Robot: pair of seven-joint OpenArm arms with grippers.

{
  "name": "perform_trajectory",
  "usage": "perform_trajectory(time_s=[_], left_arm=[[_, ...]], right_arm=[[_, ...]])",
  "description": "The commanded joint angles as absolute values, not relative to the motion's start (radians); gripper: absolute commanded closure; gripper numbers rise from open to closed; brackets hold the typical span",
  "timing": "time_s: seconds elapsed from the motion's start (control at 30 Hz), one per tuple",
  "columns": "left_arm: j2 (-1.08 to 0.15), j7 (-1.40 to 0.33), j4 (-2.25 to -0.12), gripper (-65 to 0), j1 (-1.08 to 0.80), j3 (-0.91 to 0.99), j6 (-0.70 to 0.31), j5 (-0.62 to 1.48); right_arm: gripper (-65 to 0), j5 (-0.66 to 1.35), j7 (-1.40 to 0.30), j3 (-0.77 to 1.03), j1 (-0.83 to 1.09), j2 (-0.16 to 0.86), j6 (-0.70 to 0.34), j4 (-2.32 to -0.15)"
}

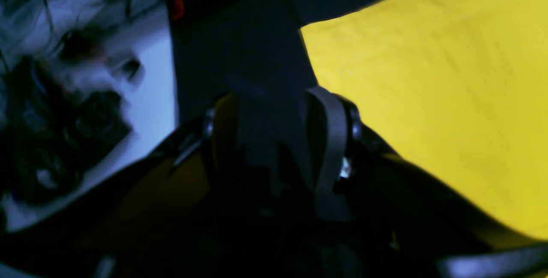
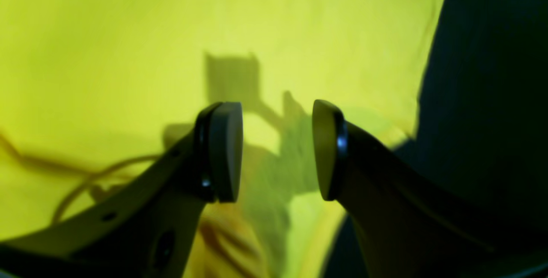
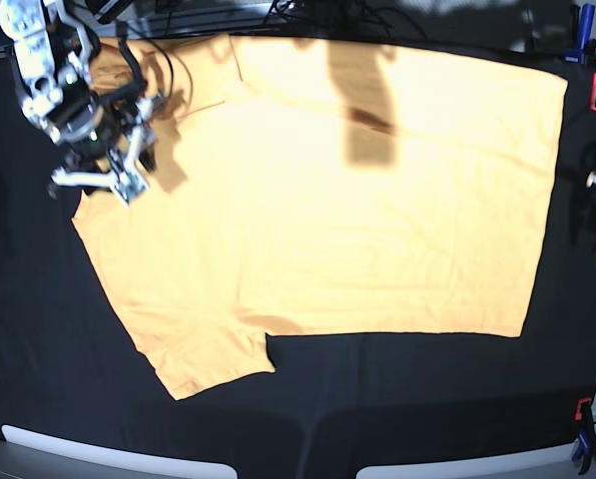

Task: Layout the t-shirt on the table in an organized manner, then fold the t-shirt properly
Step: 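Release and reach both grippers to the shirt's opposite edge corners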

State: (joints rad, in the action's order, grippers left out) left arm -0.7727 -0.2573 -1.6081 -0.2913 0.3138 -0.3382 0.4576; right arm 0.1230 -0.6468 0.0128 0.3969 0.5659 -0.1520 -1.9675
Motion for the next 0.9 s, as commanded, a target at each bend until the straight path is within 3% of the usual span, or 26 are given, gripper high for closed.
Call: perform_trajectory(time_s=[0.0, 0.2, 0.37, 0.6, 0.87], left_arm=[[-0.772, -0.234, -1.584, -24.4, -0.237, 0.326, -0.329, 0.492], [-0.641, -0.384, -1.323, -24.4, 0.033, 0.316, -0.400, 0.634], [-0.610, -0.388, -1.081, -24.4, 0.232, 0.177, -0.402, 0.612], [-0.551, -0.275, -0.741, -24.5, 0.487, -0.046, -0.401, 0.493], [-0.465, -0.117, -0.326, -24.5, 0.729, -0.086, -0.397, 0.363]], right_arm=[[-26.1, 0.140, -0.627, 0.020, 0.365, 0.559, -0.154, -1.961], [-26.1, 0.229, -0.638, 0.020, 0.187, 0.459, -0.211, -1.823], [-26.1, 0.242, -0.654, 0.020, 0.060, 0.426, -0.211, -1.713], [-26.1, 0.273, -0.709, 0.020, -0.123, 0.429, -0.235, -1.523], [-26.1, 0.322, -0.750, 0.020, -0.216, 0.436, -0.282, -1.446]])
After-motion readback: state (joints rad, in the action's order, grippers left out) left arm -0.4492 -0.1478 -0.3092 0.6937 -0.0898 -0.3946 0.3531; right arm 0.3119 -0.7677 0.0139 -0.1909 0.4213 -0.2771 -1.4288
